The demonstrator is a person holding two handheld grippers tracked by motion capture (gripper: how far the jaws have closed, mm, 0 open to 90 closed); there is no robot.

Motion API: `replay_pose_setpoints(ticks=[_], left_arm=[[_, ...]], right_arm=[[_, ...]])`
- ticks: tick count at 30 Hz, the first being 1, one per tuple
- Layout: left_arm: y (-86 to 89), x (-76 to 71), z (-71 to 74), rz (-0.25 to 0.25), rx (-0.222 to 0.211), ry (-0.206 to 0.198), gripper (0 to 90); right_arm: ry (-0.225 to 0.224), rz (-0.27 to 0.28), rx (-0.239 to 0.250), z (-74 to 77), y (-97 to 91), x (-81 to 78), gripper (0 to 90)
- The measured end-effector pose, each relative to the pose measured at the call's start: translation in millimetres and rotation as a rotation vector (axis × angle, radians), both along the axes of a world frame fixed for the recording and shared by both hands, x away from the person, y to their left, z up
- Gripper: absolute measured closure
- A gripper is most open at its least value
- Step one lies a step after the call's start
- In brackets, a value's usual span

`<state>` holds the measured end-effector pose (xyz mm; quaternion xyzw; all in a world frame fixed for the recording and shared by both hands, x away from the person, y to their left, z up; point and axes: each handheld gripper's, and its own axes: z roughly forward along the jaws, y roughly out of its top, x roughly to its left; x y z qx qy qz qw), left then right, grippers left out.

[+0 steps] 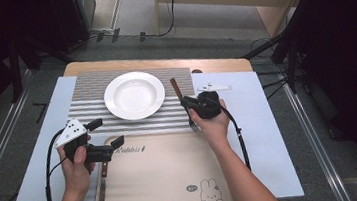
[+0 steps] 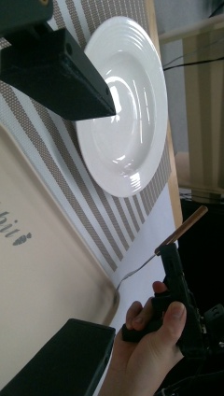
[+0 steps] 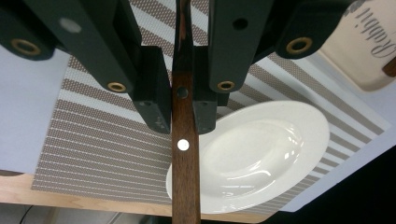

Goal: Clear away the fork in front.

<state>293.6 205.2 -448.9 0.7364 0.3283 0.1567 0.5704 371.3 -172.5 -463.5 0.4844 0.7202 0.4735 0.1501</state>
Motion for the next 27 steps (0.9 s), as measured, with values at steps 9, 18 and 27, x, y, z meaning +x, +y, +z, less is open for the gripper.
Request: replay_pose_setpoints(ticks=[9,18,27], left_arm=[[-14.6,8.5,1.0,-0.024,0.003,0.011,0.0],[-31.2,13.7,0.8,-0.053,0.000,0.023,0.0],[-45.9,16.7,5.4,-0.086,-0.014,0.038,0.0]], right_arm=[[-0.018,0.029,0.017,-4.1,6.9,-18.6,76.7],[-0.051,0.068,0.031,-2.3,12.4,-37.7,76.7],[-0.077,0.100,0.038,0.5,18.0,-53.0,76.7]])
